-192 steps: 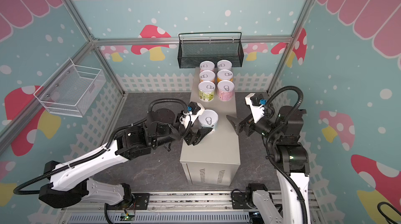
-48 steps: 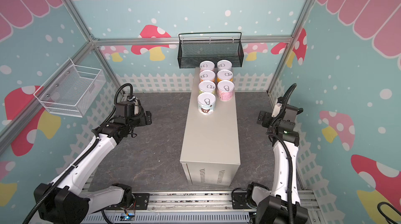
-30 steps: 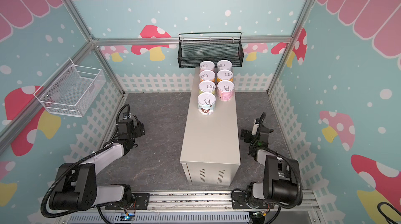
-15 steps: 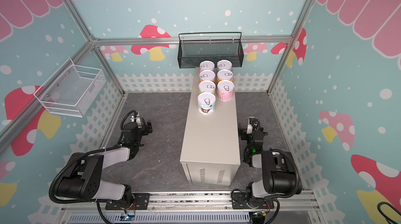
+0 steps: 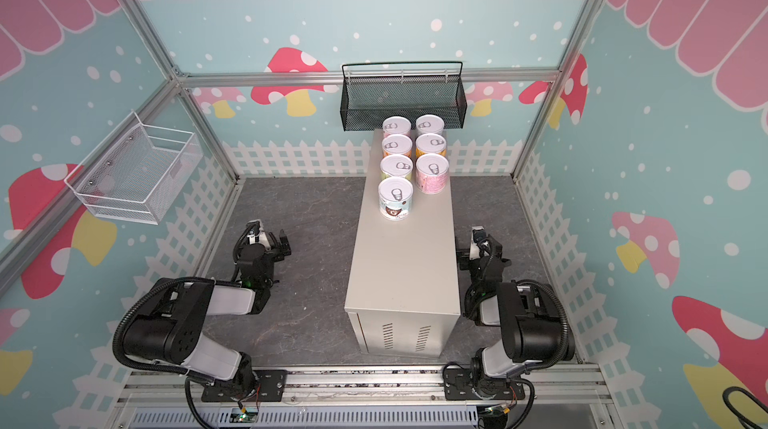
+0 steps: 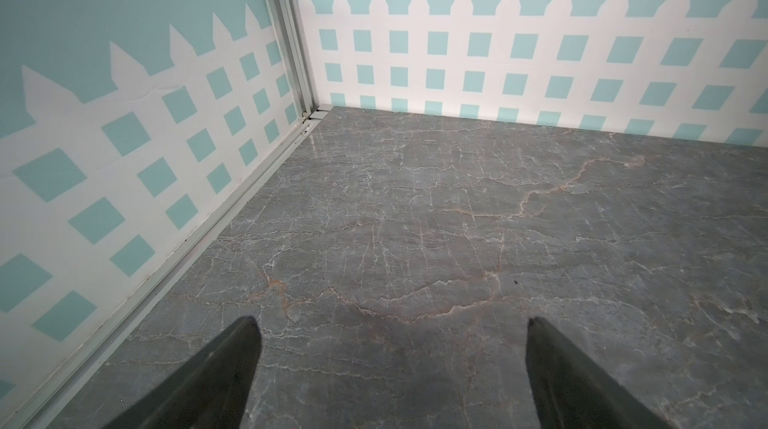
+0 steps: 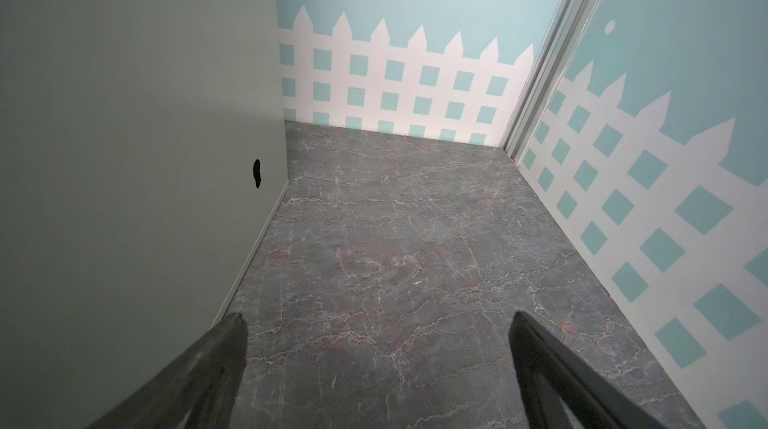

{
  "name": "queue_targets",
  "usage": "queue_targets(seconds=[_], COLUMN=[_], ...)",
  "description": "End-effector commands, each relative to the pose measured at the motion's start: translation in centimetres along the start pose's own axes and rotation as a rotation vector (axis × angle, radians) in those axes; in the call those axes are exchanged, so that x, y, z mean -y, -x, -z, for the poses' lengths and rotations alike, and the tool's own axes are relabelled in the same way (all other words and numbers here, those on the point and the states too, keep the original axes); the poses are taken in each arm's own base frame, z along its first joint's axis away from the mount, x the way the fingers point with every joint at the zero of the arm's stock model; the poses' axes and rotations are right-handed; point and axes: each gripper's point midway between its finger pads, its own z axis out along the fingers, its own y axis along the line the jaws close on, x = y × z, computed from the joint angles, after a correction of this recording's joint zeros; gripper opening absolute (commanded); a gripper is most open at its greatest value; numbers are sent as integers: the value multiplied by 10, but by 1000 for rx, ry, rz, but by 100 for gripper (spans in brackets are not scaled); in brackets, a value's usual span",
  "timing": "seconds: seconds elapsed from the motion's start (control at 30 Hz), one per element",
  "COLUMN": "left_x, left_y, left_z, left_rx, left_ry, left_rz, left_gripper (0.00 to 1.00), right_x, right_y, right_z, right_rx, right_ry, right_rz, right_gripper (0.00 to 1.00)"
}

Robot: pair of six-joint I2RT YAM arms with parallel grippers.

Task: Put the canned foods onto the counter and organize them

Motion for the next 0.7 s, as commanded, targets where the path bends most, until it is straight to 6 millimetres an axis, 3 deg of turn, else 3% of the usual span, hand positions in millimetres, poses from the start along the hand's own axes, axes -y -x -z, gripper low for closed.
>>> queue_targets(seconds=[0.0, 0.67], left_x=[-2, -2], left_y=[7, 7], left_z=[1, 0], left_rx=[24, 31], left_ry=[19, 18], left_rz=[7, 4], left_gripper=[99, 100], right_x=[-1, -1], right_y=[9, 9], right_z=[1, 1], right_rx=[43, 42], right_ry=[2, 2], right_rz=[22, 22], right_gripper=[99, 99])
